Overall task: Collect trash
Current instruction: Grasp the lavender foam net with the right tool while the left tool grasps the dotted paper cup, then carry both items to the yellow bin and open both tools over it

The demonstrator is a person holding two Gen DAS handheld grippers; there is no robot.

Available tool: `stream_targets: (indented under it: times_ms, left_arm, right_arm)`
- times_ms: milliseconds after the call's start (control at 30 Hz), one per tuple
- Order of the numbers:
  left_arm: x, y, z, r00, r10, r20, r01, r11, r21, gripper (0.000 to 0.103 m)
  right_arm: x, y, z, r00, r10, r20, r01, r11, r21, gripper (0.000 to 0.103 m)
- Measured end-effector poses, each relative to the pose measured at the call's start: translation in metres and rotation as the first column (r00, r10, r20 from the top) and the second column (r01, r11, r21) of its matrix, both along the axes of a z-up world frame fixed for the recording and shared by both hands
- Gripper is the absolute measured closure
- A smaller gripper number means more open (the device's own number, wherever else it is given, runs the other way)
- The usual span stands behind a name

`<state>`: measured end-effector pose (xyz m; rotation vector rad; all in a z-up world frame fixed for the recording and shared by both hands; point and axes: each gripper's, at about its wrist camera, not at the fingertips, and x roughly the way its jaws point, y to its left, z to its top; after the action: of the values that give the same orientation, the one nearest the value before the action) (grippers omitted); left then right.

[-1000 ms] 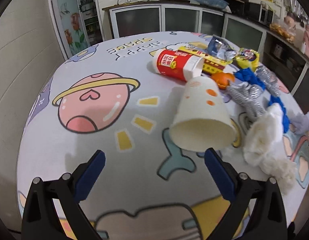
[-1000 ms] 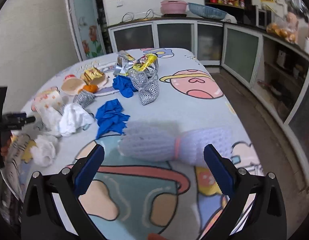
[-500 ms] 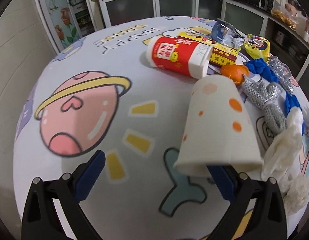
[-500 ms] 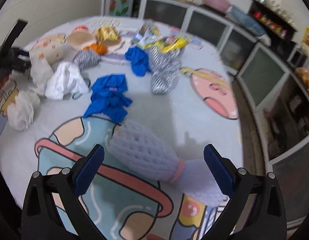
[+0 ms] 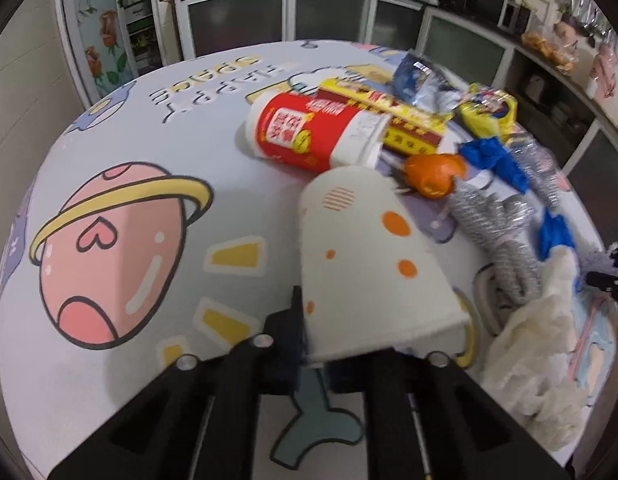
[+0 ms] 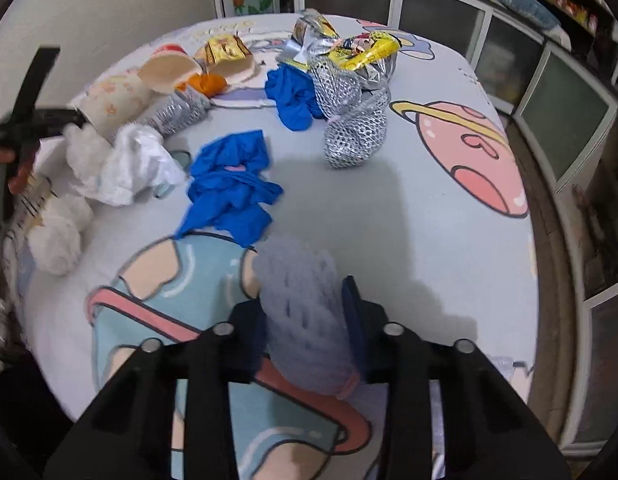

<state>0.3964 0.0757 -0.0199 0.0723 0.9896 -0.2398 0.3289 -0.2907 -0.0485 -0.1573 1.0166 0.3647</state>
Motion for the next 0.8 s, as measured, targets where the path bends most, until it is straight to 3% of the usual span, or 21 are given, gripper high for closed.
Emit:
stream_targets:
  times_ms: [200,533,667,800]
  left_arm:
    - [-0.012,0.003,0.012,0.999,-0.015,0.028,0.016,0.999,-0.035,0.097]
    - [-0.067,0.021,0.053,0.993,-0.004,0.120,0.019,0.993,-0.120,0.097]
    - [-0.102,-0.005,0.065,0.985,-0.084,0.150,0.104,0.986,-0.129,0.097]
    - [-0.134,-0.057,0.074,0.962,-0.223,0.160,0.249,0.954,-0.167,0.097]
  right_arm:
    - [-0.009,-0.004,0.007,1.000,-0.016,-0.009,0.017,0.997,0.072,0.078]
    - [-0.062,-0.011,0.048,0.996,-0.044,0.074,0.028,0.979,0.203,0.078]
    - [-0.099,-0.030,0.056,0.988,-0.117,0.095,0.089,0.962,0.260,0.078]
    - [-0.142,-0.061,0.059,0.969,-0.221,0.112,0.177,0.933,0.314,0.078]
